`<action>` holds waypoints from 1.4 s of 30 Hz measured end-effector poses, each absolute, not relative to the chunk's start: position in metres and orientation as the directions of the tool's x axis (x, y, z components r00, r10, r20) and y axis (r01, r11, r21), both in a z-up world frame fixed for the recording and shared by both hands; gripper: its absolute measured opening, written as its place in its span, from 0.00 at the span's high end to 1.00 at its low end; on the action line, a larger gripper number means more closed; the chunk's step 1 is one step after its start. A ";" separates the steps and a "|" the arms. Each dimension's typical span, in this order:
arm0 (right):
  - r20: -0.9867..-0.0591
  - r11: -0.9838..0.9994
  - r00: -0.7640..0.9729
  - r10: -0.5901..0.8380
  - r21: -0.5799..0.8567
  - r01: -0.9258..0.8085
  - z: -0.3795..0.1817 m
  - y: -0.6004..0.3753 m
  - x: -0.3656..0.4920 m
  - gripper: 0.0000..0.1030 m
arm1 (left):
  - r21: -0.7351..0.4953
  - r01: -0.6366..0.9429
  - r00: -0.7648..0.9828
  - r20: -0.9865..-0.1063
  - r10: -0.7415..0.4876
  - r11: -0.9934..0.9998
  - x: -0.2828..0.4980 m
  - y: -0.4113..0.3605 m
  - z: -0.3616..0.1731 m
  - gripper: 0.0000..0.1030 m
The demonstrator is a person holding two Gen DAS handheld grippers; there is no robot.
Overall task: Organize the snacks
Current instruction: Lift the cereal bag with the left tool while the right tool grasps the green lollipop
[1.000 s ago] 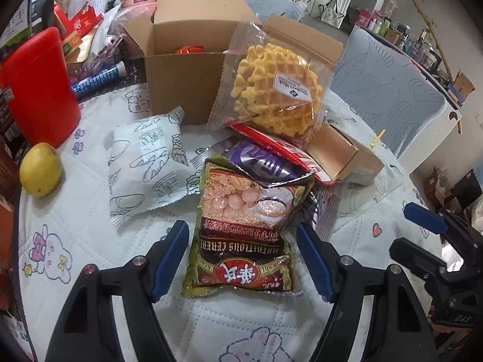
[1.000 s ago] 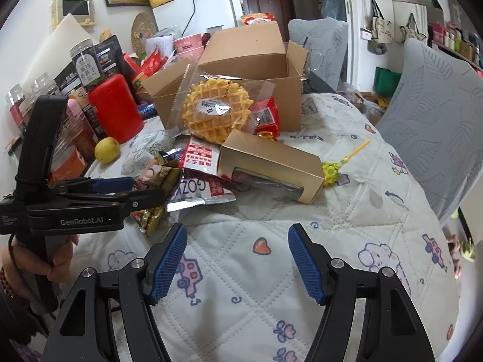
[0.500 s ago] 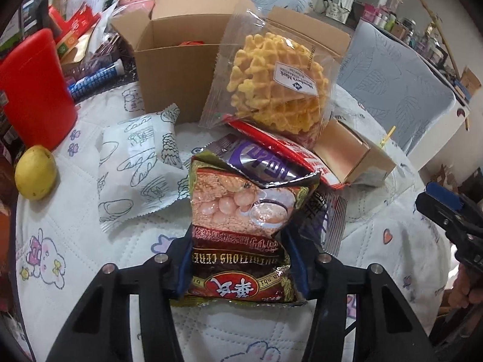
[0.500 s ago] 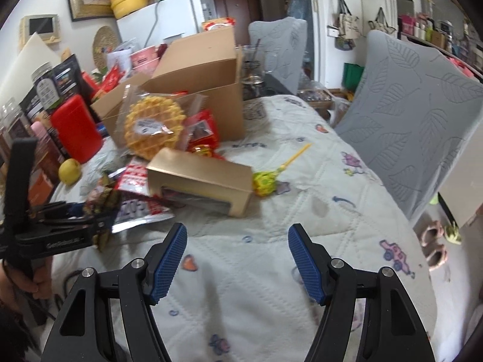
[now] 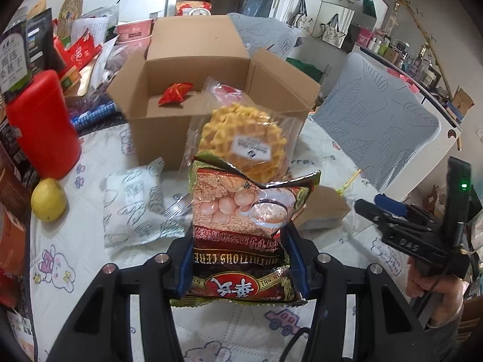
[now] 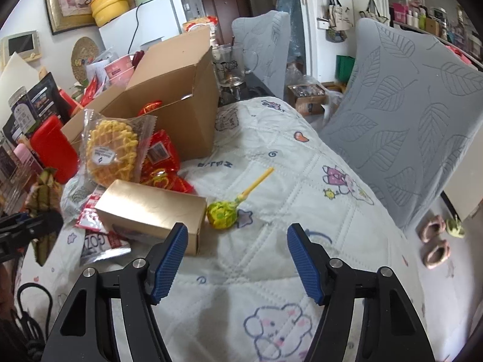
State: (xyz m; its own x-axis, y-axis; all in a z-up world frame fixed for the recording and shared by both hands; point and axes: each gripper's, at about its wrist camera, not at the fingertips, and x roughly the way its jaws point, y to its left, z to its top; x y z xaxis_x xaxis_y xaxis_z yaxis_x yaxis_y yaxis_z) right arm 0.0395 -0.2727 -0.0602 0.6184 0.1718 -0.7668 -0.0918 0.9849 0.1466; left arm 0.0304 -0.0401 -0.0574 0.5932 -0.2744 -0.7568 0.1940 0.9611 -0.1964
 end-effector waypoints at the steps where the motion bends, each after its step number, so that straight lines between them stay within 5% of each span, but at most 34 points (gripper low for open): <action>1: -0.770 0.984 0.613 0.177 0.148 -0.098 -0.062 -0.274 0.043 0.38 | -0.200 0.197 0.593 -0.755 -0.279 0.960 0.032 -0.042 -0.056 0.50; 16: -0.792 0.957 0.540 0.285 0.204 -0.207 -0.086 -0.272 0.078 0.51 | -0.210 0.217 0.580 -0.758 -0.299 0.953 0.053 -0.062 -0.056 0.50; 23: -0.801 0.948 0.520 0.296 0.181 -0.261 -0.088 -0.257 0.077 0.74 | -0.210 0.207 0.581 -0.760 -0.293 0.956 0.053 -0.060 -0.057 0.50; 42: -0.779 0.965 0.576 0.250 0.149 -0.216 -0.065 -0.253 0.033 0.74 | -0.209 0.203 0.616 -0.732 -0.291 0.957 0.018 -0.045 -0.044 0.50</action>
State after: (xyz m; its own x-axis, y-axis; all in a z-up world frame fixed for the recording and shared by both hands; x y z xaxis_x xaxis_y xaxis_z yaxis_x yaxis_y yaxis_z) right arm 0.0326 -0.2535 -0.0646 0.5758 0.2496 -0.7786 -0.2163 0.9648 0.1494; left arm 0.0179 -0.0446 -0.0439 0.6162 -0.2906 -0.7320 0.2029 0.9566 -0.2090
